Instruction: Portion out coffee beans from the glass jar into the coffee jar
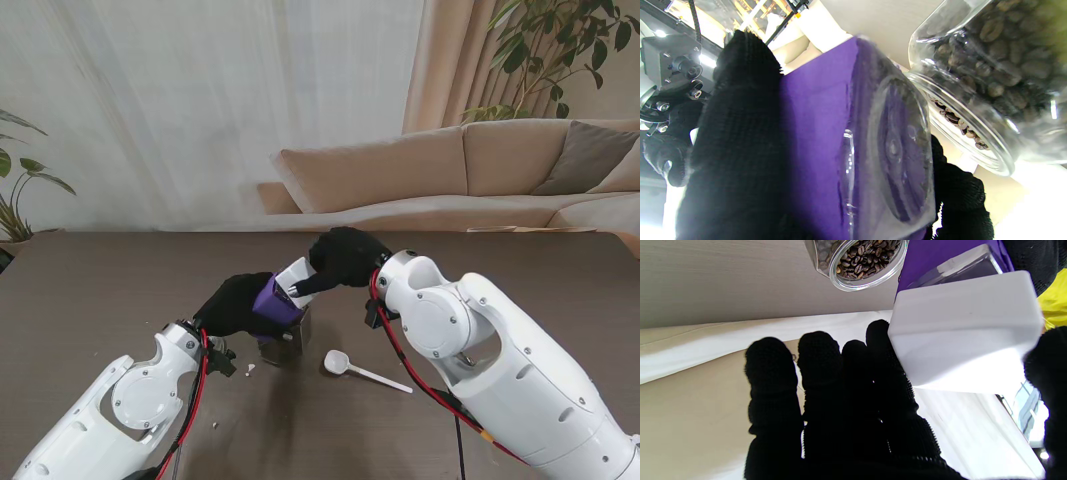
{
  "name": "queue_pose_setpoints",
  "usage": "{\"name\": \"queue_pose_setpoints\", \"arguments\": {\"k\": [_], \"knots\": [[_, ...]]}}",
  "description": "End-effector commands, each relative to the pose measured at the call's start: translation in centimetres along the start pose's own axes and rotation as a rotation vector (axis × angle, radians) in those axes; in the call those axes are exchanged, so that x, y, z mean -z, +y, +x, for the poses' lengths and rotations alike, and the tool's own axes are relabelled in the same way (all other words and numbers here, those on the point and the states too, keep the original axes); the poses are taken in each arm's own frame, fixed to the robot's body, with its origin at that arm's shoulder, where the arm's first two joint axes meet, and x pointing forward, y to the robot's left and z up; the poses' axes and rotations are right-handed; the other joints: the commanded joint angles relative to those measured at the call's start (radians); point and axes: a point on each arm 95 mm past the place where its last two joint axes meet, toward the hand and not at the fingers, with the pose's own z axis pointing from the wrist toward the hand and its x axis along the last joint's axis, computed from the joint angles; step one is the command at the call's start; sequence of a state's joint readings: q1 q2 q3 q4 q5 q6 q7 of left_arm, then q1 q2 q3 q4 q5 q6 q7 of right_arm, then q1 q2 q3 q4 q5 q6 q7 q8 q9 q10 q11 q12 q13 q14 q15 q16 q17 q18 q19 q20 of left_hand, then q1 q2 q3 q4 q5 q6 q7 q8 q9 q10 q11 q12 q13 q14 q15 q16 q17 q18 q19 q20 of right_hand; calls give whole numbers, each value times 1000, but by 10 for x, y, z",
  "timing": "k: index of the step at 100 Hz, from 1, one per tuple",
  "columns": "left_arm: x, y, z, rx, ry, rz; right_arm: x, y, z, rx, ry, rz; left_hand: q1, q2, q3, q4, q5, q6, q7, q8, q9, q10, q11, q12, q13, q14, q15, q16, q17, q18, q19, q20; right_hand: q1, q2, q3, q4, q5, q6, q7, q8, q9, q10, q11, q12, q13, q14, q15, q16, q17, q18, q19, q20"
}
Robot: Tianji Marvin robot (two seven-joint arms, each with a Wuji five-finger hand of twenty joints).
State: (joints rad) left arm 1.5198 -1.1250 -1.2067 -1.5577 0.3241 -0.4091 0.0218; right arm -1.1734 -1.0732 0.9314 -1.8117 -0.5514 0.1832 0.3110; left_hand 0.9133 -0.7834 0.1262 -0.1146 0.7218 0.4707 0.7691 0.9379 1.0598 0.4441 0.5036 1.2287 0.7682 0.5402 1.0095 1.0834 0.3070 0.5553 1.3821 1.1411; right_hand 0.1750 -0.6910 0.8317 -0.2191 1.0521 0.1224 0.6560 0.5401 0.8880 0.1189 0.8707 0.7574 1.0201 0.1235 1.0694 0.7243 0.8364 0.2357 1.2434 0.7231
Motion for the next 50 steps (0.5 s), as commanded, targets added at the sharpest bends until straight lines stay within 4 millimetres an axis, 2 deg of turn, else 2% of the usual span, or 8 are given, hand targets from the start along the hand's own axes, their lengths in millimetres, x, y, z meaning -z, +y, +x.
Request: {"name": "queue_pose_setpoints", "arguments": {"k": [1,16,33,50], "knots": [[-4,-4,3,1,11,6,0,-11,2,-7,6,33,378,566,386,36,76,-123,151,65,76,-36,108,34,60,47,145,25,-43,-68,-10,6,82,82,101,50,167,-184,172,20,29,-49,-14,22,26,11,12,10,-337,24,48,-5],[-4,-4,4,2,13,8,-1,-14,4,7,8,9,378,565,385,36,77,-123,152,65,76,-35,108,34,60,47,145,25,-45,-67,-11,6,73,93,71,59,244,-194,224,36,83,-60,-20,25,69,4,17,10,-309,27,57,-9],[-4,-4,4,3,15,10,-2,-17,5,24,9,-6,378,565,385,36,77,-123,151,64,77,-35,108,34,60,46,145,25,-44,-68,-10,6,49,174,31,78,265,-197,344,53,157,-73,-32,26,111,-1,11,6,-282,24,68,-23],[-4,-3,4,-1,14,9,-3,-18,6,51,11,-10,378,565,385,36,77,-122,151,64,77,-35,108,34,59,47,145,25,-44,-66,-10,6,29,204,-20,84,275,-201,472,45,203,-83,-44,29,142,-5,7,6,-265,21,76,-34]]}}
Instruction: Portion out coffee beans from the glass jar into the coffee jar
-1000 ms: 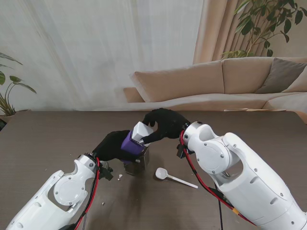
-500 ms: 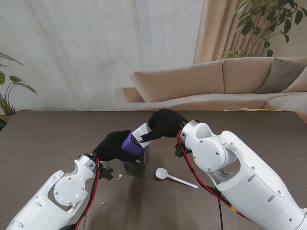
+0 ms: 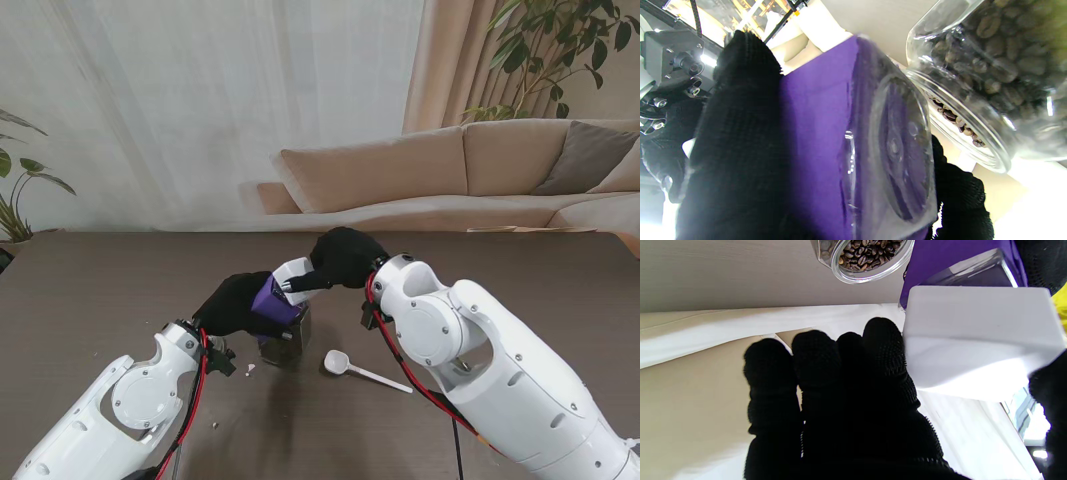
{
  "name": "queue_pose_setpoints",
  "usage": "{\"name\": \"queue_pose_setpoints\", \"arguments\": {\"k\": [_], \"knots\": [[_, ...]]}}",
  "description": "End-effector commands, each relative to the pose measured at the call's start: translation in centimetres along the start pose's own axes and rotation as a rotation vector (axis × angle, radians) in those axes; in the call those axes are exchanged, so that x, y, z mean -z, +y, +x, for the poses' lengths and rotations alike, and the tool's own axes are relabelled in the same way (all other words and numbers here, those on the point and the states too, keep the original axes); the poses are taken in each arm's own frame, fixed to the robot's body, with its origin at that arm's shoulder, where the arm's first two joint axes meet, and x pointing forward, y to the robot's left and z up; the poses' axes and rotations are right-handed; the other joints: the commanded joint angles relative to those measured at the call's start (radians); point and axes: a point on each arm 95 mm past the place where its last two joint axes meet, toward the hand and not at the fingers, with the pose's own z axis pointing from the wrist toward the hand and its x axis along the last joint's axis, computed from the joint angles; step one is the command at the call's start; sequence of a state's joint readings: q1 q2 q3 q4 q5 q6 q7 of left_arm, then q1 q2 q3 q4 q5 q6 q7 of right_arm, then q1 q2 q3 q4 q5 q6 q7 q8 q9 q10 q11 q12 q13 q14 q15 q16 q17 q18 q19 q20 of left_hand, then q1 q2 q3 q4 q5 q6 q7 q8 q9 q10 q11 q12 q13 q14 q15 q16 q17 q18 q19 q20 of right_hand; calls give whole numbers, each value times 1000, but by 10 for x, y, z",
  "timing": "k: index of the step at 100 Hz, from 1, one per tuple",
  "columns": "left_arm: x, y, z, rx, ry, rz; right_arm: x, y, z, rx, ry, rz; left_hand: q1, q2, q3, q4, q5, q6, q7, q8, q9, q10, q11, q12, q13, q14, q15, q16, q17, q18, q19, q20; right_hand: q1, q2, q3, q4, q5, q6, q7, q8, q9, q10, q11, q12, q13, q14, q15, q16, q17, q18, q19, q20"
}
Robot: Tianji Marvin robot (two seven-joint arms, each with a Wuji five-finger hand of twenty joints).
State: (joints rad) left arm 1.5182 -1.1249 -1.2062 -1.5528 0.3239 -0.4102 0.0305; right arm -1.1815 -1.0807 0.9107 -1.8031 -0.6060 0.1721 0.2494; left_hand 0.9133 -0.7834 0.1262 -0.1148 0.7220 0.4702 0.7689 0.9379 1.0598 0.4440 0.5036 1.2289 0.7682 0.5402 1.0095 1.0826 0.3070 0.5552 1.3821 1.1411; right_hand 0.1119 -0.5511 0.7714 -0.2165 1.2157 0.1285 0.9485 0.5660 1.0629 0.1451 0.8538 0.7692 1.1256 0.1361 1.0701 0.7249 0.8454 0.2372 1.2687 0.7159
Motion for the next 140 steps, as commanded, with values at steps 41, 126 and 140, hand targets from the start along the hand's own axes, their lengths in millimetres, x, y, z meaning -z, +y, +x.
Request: {"name": "queue_pose_setpoints", "arguments": {"k": [41,126,140], "knots": [[-2,-2,6,-4,7,-2,5,-5,0,50,-17,-5,378,565,386,37,77,-123,151,64,76,-34,107,34,60,46,145,25,-43,-65,-10,6,-97,82,-45,129,-37,-160,-14,9,-97,-83,-62,12,-32,-4,-34,14,-315,42,3,-25],[-2,-1,6,-1,-11,-7,16,-4,8,57,-43,-71,378,565,387,37,77,-121,152,63,76,-33,108,33,59,47,145,26,-44,-66,-10,6,-116,83,-24,137,-305,-129,12,127,-185,-90,-30,10,-67,5,-68,-4,-334,42,-5,10],[-1,-1,6,-2,-12,-5,18,-1,7,60,-52,-85,378,565,387,37,78,-120,152,64,76,-34,108,34,59,47,145,26,-45,-67,-10,7,-115,85,-24,137,-311,-131,0,124,-190,-87,-30,8,-67,4,-68,-5,-334,42,-5,10]]}}
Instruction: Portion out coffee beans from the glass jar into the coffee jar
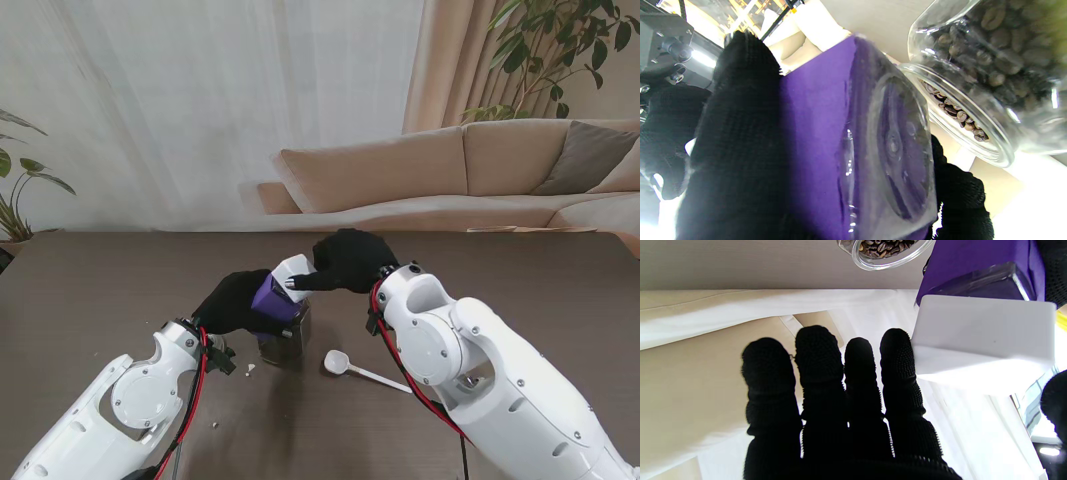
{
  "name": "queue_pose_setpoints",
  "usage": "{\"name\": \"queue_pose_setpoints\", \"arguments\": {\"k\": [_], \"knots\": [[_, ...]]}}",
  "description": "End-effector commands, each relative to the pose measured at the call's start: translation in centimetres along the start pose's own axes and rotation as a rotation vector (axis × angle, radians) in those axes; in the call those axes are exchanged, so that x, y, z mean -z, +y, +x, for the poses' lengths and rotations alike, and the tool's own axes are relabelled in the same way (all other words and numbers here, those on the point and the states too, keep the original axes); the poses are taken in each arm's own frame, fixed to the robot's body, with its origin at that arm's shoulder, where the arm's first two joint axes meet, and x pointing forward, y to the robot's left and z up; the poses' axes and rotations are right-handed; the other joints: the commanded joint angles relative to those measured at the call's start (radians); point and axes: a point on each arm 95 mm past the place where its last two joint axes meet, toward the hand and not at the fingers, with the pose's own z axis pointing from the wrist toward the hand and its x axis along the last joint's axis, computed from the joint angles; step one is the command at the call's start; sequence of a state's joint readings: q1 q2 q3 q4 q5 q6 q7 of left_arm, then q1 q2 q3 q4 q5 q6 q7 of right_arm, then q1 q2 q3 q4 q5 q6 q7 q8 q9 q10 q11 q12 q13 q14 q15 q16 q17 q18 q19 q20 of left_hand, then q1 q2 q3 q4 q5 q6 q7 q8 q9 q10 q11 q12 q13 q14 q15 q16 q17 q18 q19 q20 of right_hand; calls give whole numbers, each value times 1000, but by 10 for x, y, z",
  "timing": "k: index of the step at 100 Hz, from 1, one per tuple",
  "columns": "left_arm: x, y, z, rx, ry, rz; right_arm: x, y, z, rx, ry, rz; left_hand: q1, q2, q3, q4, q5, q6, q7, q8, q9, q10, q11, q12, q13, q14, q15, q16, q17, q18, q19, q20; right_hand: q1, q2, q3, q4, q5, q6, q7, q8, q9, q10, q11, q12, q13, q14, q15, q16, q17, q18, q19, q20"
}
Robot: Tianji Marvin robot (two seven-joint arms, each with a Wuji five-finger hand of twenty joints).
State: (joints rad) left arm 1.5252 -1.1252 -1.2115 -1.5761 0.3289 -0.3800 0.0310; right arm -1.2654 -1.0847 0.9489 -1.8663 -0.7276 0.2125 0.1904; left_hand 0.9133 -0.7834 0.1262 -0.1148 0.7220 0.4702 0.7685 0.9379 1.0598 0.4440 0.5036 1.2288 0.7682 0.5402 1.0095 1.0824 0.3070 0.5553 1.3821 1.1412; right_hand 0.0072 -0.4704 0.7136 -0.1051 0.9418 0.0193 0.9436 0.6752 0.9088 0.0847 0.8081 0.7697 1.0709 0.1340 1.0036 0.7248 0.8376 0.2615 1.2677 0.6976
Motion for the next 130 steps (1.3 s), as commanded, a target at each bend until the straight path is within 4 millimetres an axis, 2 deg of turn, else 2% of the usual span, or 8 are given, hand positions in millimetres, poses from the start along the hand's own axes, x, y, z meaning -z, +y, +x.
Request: {"name": "queue_pose_setpoints", "arguments": {"k": [1,40,63,81,86,94,99,130], "knots": [[0,2,2,4,3,-12,2,2,4,0,5,-1,378,565,387,37,78,-120,152,64,76,-34,108,33,59,47,145,26,-45,-67,-10,6,-11,5,33,25,-37,-22,3,14,-36,-27,16,7,-11,6,-1,-5,-326,18,-4,29],[0,1,2,2,3,-12,5,11,-9,32,-25,-42,378,566,387,37,78,-121,152,65,76,-33,108,33,59,48,145,26,-44,-64,-11,7,17,18,13,19,-80,-42,-115,-37,-75,-21,13,1,-24,3,0,-8,-326,13,-1,28],[1,1,2,-3,3,-13,7,25,-24,-16,71,-6,378,564,387,37,77,-122,151,64,76,-35,108,34,60,47,146,26,-44,-65,-11,7,301,-33,-99,29,-365,-187,-428,-198,-178,-33,13,-13,-54,-34,45,10,-296,-30,53,48],[0,1,2,-4,6,-14,9,28,-33,-50,143,62,378,565,387,37,77,-121,152,64,76,-35,109,34,61,47,146,26,-44,-65,-10,7,457,-153,-144,43,-495,-233,-452,-271,-241,-55,17,-17,-74,-48,63,17,-306,-46,65,52],[0,1,2,-4,6,-15,9,29,-35,-53,154,79,378,565,386,37,77,-122,152,64,76,-36,109,34,61,46,146,26,-43,-66,-10,7,449,-170,-89,40,-534,-238,-417,-328,-270,-57,25,-20,-90,-50,63,21,-317,-50,59,54],[-1,1,2,-3,8,-18,8,28,-35,-53,166,91,378,564,386,37,77,-122,153,64,77,-35,109,34,61,46,146,26,-43,-66,-10,7,368,-318,276,-47,-597,-231,-402,-376,-298,-66,41,-14,-101,-51,75,26,-327,-53,55,61],[-1,1,2,-3,10,-19,6,27,-35,-43,171,94,378,564,387,37,77,-122,152,64,76,-35,109,34,61,46,146,26,-42,-67,-10,7,348,-379,375,-70,-607,-230,-391,-386,-297,-70,46,-14,-97,-54,79,26,-324,-55,56,61],[-2,2,2,-2,12,-26,-6,21,-28,-21,197,149,378,564,386,37,78,-122,153,63,77,-36,110,34,61,45,147,25,-42,-66,-9,7,347,-430,429,-90,-643,-222,-361,-413,-296,-77,54,-15,-84,-66,85,27,-314,-61,53,57]]}}
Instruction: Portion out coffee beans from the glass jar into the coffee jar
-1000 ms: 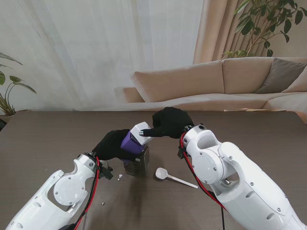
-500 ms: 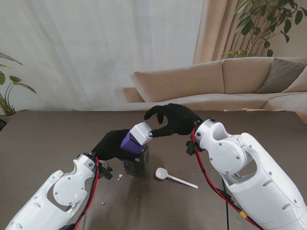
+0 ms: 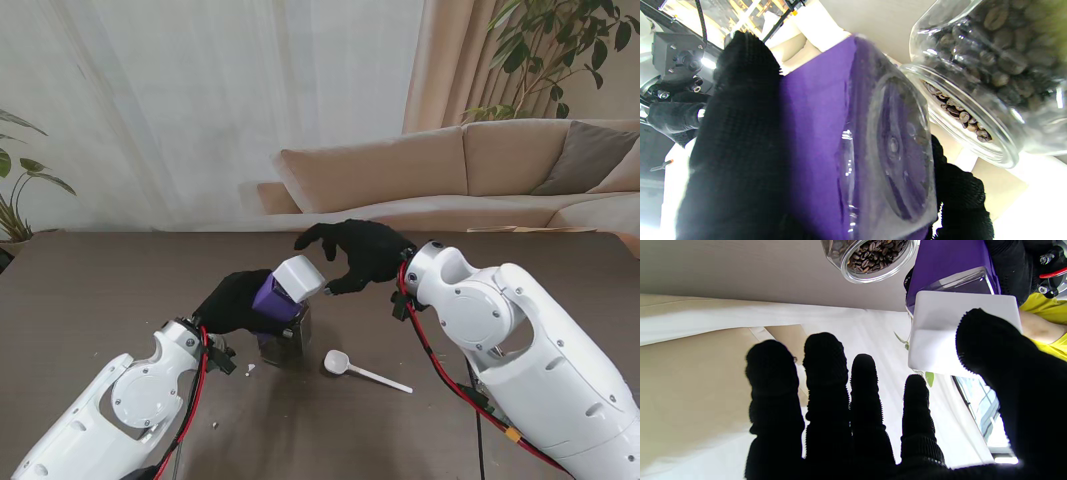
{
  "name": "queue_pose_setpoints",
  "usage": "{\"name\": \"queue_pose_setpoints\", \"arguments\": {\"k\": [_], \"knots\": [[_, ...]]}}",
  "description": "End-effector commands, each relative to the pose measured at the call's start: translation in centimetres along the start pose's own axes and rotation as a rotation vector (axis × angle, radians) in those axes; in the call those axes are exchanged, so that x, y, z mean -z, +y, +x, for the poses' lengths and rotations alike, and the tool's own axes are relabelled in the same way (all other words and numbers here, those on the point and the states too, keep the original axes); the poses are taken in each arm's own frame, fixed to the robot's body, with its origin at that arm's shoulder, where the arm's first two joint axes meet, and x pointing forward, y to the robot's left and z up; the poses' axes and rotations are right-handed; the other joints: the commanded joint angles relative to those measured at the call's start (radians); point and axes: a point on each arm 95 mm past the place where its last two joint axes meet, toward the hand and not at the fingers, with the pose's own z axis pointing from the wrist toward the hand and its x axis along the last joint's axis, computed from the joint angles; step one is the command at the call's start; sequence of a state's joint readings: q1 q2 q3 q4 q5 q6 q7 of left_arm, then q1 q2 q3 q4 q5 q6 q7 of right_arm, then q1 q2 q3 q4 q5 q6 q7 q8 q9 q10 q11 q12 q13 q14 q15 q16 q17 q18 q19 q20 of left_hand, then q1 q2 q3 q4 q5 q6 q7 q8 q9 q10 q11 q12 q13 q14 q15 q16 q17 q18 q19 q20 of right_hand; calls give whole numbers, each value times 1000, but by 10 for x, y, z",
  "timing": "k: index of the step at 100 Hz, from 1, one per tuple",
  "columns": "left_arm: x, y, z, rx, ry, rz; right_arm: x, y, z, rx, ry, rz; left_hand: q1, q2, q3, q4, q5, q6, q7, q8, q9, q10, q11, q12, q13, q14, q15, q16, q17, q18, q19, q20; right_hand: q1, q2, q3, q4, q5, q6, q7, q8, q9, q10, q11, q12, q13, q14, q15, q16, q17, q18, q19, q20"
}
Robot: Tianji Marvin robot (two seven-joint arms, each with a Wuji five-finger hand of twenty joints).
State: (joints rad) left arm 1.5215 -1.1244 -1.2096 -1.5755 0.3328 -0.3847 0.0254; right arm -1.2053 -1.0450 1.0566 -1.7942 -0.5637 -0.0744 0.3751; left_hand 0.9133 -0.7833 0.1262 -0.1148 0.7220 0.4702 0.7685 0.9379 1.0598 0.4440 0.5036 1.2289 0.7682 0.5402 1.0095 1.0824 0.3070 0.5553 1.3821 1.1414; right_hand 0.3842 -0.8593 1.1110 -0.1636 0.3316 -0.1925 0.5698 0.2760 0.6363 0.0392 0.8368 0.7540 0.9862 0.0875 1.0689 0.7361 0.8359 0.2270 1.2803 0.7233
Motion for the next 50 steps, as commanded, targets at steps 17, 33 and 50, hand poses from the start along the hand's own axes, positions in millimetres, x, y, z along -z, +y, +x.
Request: {"name": "queue_pose_setpoints", "arguments": {"k": [17,33,50], "knots": [[0,3,1,7,1,-21,-9,-7,4,-9,19,47,378,565,386,37,78,-122,154,64,76,-33,109,33,60,47,146,25,-43,-65,-10,7,-15,-21,33,-29,6,-9,51,-20,23,-28,31,-3,41,-32,30,14,-285,-29,48,28],[0,4,1,10,-1,-22,-14,-14,4,-40,28,41,378,564,387,37,77,-121,152,63,76,-33,109,33,60,46,146,25,-43,-65,-10,7,4,-13,36,-23,143,-27,140,14,92,-22,37,-7,99,-43,44,9,-247,-22,64,23],[0,4,1,12,-5,-24,-16,-20,5,-65,36,27,378,564,386,37,76,-121,152,63,76,-33,109,33,60,48,146,26,-43,-65,-10,7,-3,-27,48,-28,292,-5,182,149,166,-19,40,-3,157,-54,60,-3,-209,-18,89,-7]]}}
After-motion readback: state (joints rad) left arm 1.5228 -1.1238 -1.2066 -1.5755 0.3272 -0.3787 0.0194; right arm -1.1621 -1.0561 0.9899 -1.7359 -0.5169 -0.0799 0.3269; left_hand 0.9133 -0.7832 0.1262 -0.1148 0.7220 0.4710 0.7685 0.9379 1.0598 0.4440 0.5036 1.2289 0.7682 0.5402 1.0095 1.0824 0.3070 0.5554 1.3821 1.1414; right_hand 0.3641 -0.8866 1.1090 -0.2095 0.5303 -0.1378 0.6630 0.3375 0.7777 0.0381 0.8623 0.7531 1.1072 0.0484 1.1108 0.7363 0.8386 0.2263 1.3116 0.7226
